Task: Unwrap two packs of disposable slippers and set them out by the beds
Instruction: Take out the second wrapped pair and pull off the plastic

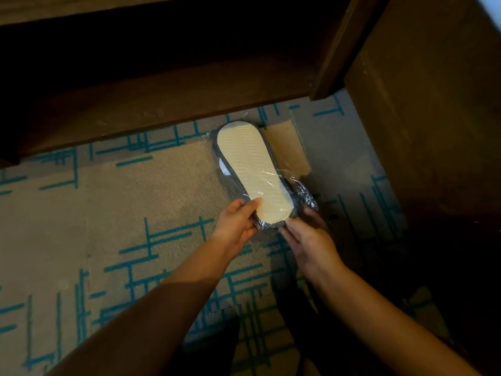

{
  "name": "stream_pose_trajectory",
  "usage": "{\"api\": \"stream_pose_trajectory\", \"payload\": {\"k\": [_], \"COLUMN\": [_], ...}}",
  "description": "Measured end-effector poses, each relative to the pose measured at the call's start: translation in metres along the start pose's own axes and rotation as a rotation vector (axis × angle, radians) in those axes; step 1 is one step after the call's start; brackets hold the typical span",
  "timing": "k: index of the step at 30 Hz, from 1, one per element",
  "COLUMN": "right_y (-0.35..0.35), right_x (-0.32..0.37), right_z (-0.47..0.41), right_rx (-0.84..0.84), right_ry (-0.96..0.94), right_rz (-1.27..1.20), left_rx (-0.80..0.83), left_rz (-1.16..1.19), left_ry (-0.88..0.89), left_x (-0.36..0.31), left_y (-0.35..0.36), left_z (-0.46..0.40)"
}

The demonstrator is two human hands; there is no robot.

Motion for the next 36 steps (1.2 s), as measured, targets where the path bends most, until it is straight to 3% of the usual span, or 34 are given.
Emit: {"api": "stream_pose_trajectory", "payload": {"k": [15, 19, 23, 26, 36], "right_y": [-0.028, -0.036, -0.044, -0.058, -0.07], "right_x": [0.013, 0.024, 0.044, 0.058, 0.074], "right_z": [-0.002, -0.021, -0.04, -0.054, -0.067], "right_rx": [0.062, 0.006, -0.059, -0.108, 0.132], "right_ry": [-0.123, -0.155, -0.189, -0.185, -0.123], "right_rz": [0.227, 0.239, 0.294, 0.354, 0.457], "left_rx": [-0.077, -0.102, -0.07, -0.276, -0.408], "left_rz": [0.27, 0.328, 0.183, 0.091, 0.031], "left_ry": [0.102, 0.142, 0.025, -0.002, -0.049], "left_x": [-0.033, -0.03, -0.021, -0.021, -0.035], "left_y": [-0.021, -0.025, -0.022, -0.05, -0.099], "left_z": [-0.005, 0.0, 0.007, 0.005, -0.02]}}
Point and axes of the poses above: each hand's wrist, its own z-axis away from the middle knuckle, its own y-axis out of the palm, x = y × z, the point moved 6 cm from there along -z, towards the middle knuckle, and after that the axes turned 8 degrees about -z, right-handed, at the moved point
